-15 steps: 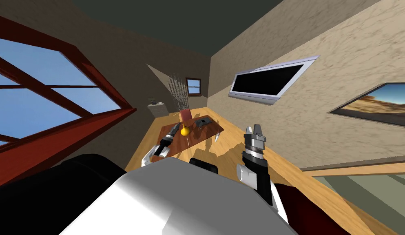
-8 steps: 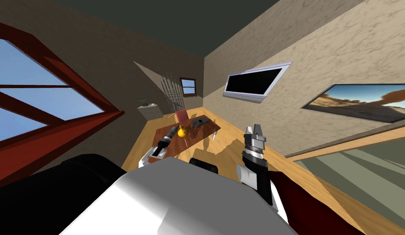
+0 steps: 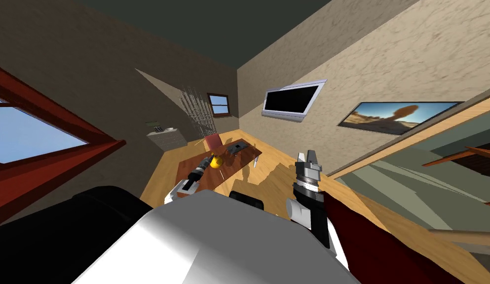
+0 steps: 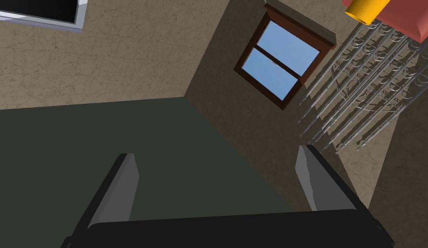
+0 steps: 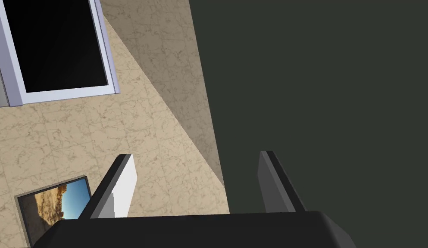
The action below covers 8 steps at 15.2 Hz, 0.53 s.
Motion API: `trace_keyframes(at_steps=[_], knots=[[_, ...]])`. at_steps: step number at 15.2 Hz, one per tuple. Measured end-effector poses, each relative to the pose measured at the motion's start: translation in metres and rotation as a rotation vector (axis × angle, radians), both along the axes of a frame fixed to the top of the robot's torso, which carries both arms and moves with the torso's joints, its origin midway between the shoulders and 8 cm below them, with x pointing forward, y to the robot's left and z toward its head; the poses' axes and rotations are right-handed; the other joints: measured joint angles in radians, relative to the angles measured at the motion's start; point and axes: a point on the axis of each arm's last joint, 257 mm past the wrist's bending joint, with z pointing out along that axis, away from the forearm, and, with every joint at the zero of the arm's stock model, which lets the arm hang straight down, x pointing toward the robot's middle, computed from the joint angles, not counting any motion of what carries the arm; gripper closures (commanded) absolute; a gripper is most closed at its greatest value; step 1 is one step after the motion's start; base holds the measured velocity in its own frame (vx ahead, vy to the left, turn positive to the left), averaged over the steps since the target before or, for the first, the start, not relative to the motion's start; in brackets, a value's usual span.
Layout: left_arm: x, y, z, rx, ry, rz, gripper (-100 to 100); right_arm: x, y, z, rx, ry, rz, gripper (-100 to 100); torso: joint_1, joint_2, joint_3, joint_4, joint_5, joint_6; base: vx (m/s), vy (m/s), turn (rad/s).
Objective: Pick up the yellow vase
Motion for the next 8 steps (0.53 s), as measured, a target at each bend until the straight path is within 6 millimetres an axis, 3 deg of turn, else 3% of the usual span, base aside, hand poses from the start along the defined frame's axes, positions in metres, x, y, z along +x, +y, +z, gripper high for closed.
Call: trace_keyframes(at_steps=[6, 8], knots=[[-0.020, 0.038, -0.036, 0.084, 0.105, 0.059, -100, 0.000, 0.000, 0.000, 0.000, 0.000, 0.000, 0, 0.000, 0.000, 0.000, 0.000, 0.000, 0.000, -0.015, 0.040, -0.230], [-0.027, 0.047, -0.046, 0.101, 0.135, 0.075, -100, 0.000, 0.000, 0.000, 0.000, 0.000, 0.000, 0, 0.000, -0.001, 0.000, 0.000, 0.000, -0.001, -0.005, 0.030, -0.028]])
